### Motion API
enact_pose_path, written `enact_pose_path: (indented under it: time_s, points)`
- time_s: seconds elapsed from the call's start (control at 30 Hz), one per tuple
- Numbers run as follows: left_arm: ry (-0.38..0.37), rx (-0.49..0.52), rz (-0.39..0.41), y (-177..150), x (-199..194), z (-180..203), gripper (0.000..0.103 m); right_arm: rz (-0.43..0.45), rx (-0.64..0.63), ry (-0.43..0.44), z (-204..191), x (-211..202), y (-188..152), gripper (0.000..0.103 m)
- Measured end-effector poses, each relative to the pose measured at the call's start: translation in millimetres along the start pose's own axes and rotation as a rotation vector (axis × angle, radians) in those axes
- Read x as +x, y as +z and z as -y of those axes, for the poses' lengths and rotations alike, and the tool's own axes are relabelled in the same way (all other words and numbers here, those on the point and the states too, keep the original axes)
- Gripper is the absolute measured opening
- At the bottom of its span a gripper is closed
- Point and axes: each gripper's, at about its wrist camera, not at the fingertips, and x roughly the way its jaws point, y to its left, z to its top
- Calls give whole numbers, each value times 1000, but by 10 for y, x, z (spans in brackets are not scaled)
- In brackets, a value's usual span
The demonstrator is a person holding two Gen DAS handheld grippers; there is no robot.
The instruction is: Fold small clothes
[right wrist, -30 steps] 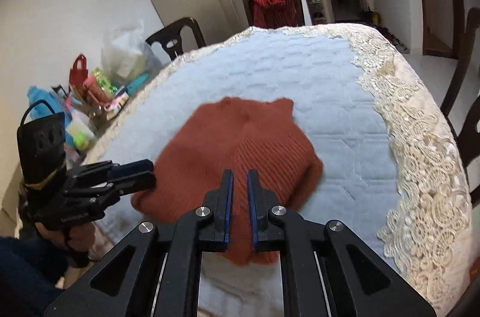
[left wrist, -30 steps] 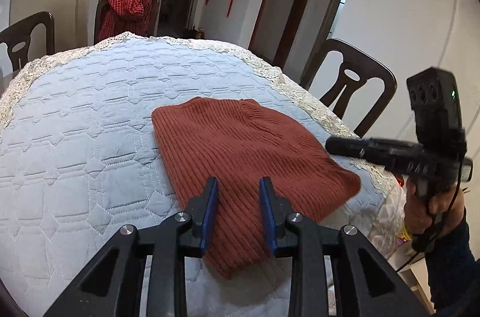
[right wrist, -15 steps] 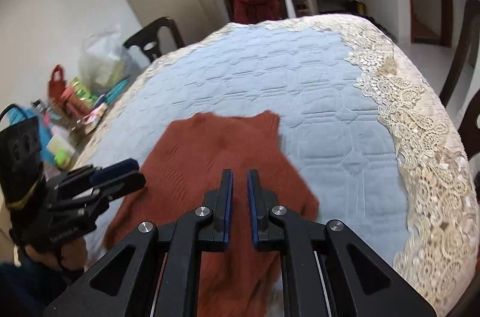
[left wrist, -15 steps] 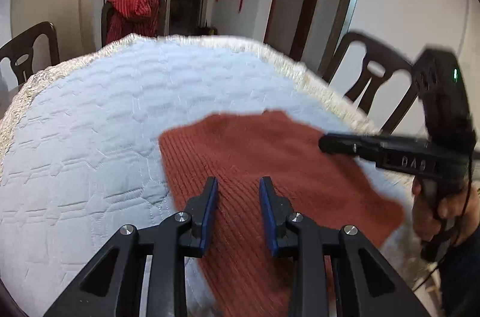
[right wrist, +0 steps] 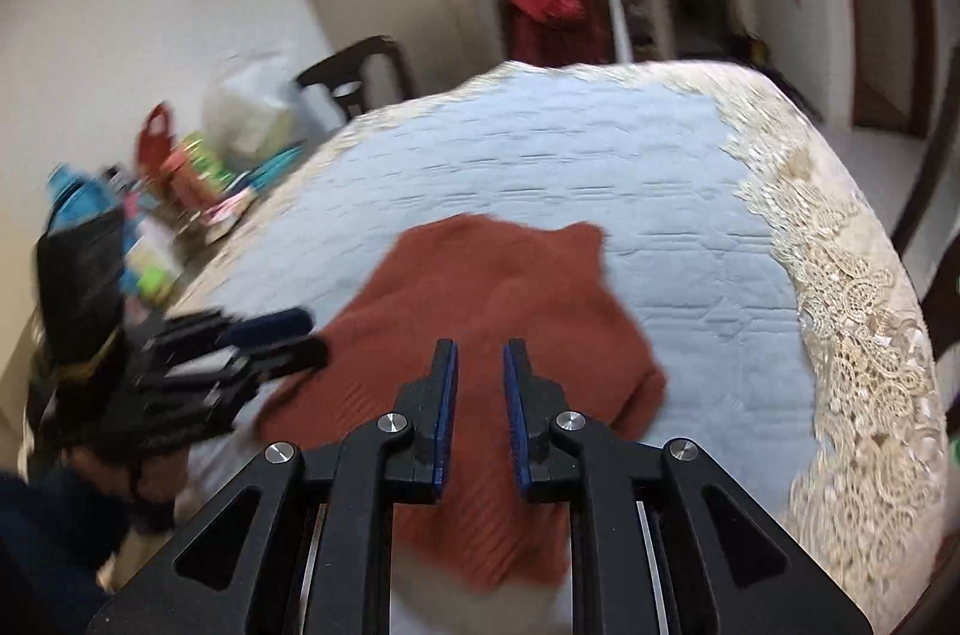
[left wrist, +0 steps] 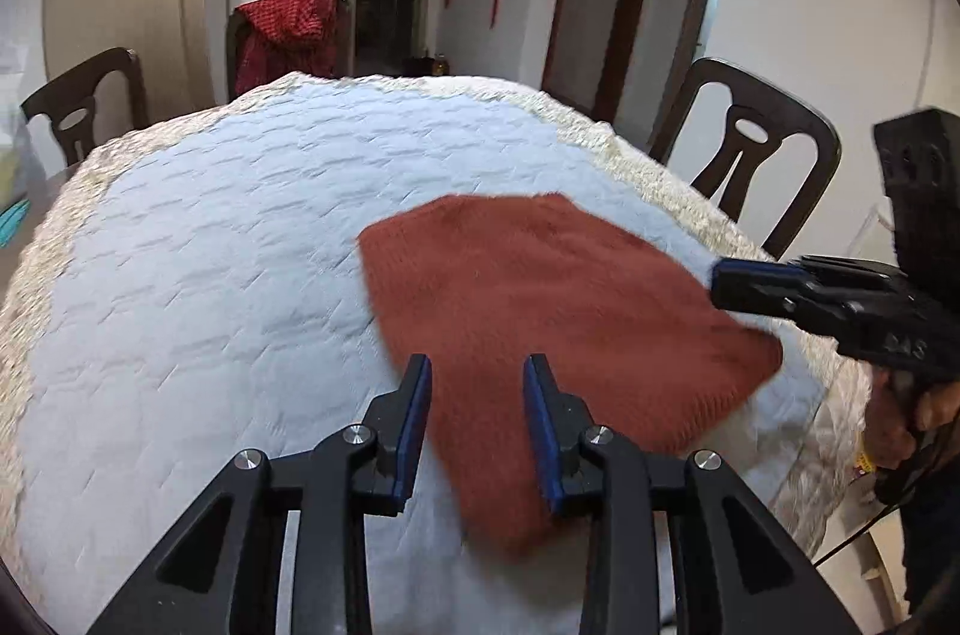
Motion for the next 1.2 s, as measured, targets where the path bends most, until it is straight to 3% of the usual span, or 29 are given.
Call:
enact_pose_path:
  time_s: [0.17,0.47,0.57,0.67,0.7,0.73,1.03,1.2]
  points:
    - [36,-21,-4,-154,13,22,34,-81,-13,-44,44,148,-323,14]
    - [63,-29,12,-164,-29,24,35,-48,-11,-82,-4,98,-253,16]
    - [66,-36,16,-151,-54,15,41,-34,30,-73,1,44,-233,16]
    - [59,-48,19,-128,-68,-19,47,-16,66,-63,32,-14,-222,30]
    - [59,-51,21,-119,-70,-28,50,-7,79,-59,40,-34,-214,41]
    - [58,-55,24,-108,-73,-37,52,5,97,-52,64,-63,-202,45]
    - [46,-89,27,-15,-5,-124,60,4,228,-38,301,-23,-178,46]
    - [-21,-159,-1,15,140,-265,63,-29,311,-10,460,88,-218,46]
